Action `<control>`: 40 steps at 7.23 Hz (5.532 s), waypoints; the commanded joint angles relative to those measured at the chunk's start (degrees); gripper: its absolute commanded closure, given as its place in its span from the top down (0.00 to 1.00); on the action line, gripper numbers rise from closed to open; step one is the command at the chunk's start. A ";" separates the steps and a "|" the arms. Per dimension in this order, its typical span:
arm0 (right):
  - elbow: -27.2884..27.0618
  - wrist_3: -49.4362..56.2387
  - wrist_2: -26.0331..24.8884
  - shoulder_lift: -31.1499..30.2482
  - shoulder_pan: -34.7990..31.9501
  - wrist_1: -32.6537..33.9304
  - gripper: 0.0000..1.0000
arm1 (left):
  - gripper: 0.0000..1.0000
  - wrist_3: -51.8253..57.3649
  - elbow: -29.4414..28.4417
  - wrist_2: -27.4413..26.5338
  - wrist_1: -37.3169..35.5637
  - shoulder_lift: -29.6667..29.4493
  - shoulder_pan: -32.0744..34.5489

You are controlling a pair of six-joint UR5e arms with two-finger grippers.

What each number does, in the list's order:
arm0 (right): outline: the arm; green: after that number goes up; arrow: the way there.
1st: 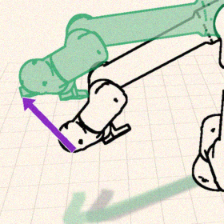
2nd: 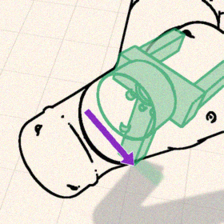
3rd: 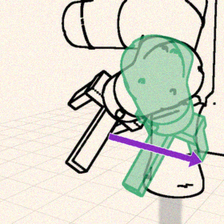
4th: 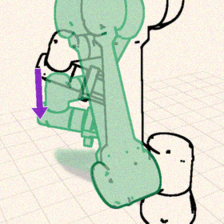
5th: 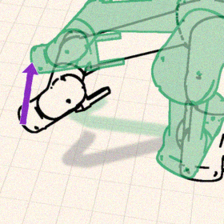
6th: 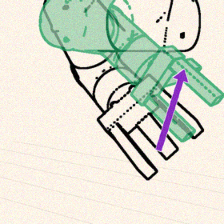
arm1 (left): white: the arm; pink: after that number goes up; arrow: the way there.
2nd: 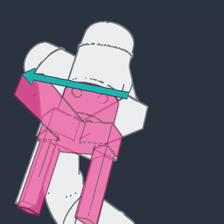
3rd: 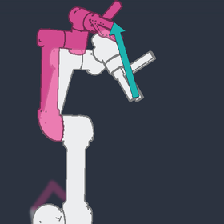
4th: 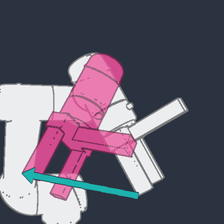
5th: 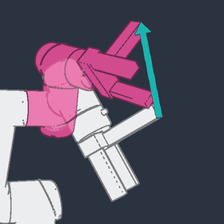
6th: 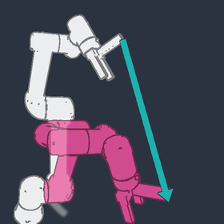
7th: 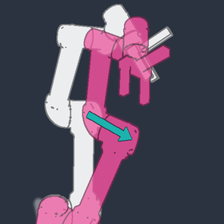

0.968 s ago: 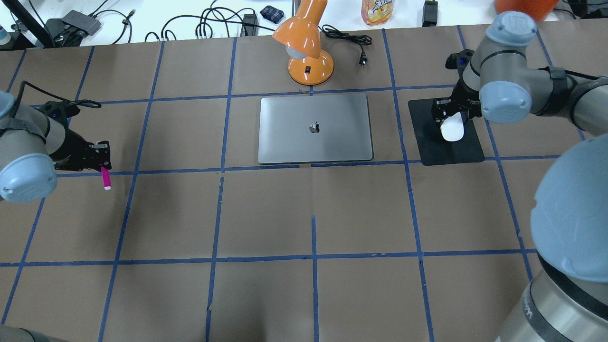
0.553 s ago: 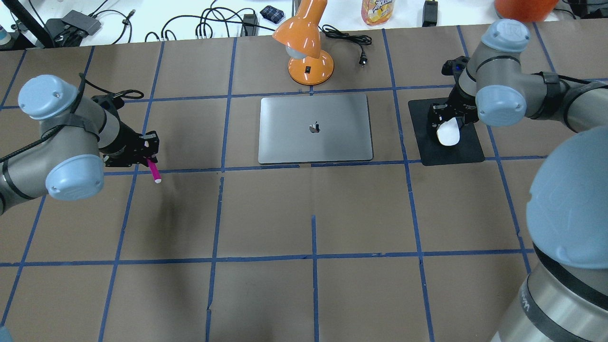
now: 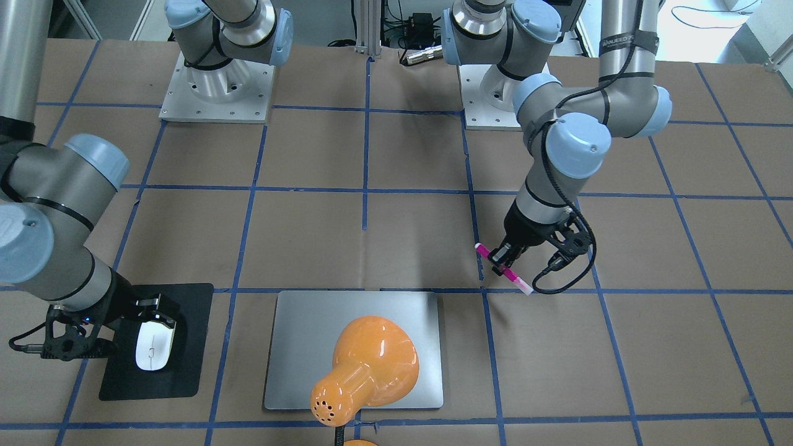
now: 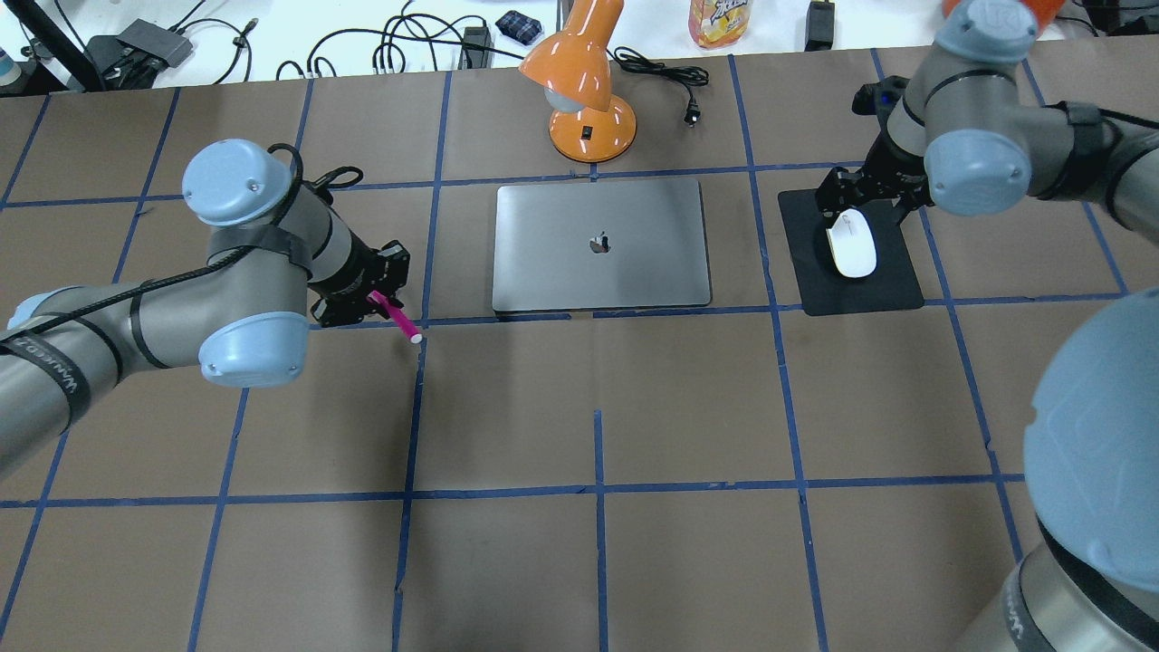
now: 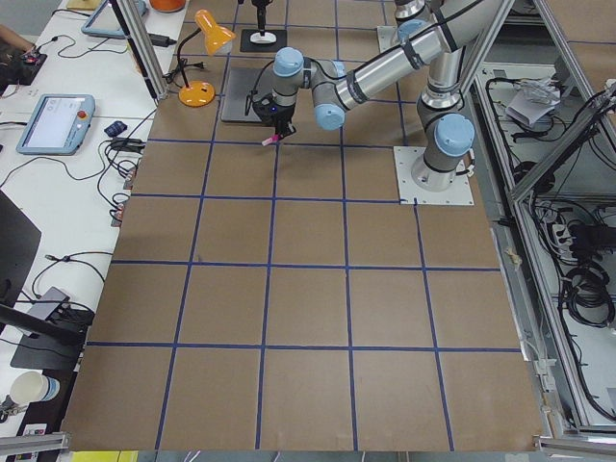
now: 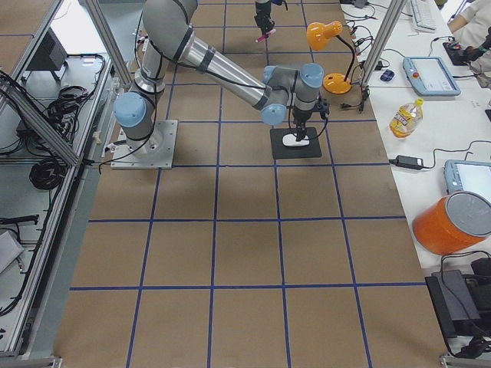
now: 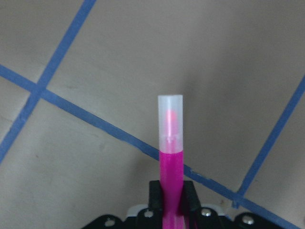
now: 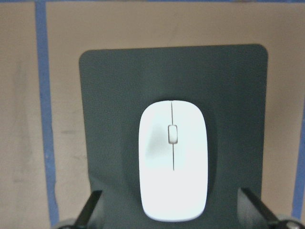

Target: Place pen and mouse around notebook

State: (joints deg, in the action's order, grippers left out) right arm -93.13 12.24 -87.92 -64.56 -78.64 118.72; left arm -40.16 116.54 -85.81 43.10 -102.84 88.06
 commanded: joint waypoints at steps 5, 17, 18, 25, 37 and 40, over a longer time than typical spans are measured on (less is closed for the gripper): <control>18.50 -27.32 -0.59 -15.92 -15.04 -41.09 1.00 | 0.00 -42.76 -0.43 -0.32 -7.50 -4.99 17.74; 14.03 -17.96 -0.32 -20.69 -15.05 -25.91 1.00 | 0.61 -64.87 -4.74 -1.46 -8.30 -12.12 26.19; 12.90 -17.87 -0.41 -20.87 -15.05 -25.91 1.00 | 1.00 -64.17 -4.74 -1.20 -8.47 -12.03 26.19; 12.72 -17.78 -1.03 -21.48 -14.70 -30.57 1.00 | 1.00 -19.08 -5.35 5.31 -0.78 -3.52 13.82; 12.10 -17.87 -0.76 -21.84 -14.88 -30.13 1.00 | 1.00 40.32 -21.90 -7.44 50.59 17.57 -0.53; 12.10 -17.87 -0.67 -21.83 -14.88 -30.13 1.00 | 1.00 40.43 -15.38 -6.82 40.05 19.34 -0.79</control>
State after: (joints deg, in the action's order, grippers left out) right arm -81.03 -5.63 -88.62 -86.43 -93.52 88.53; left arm 0.18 99.63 -92.81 86.35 -84.07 87.32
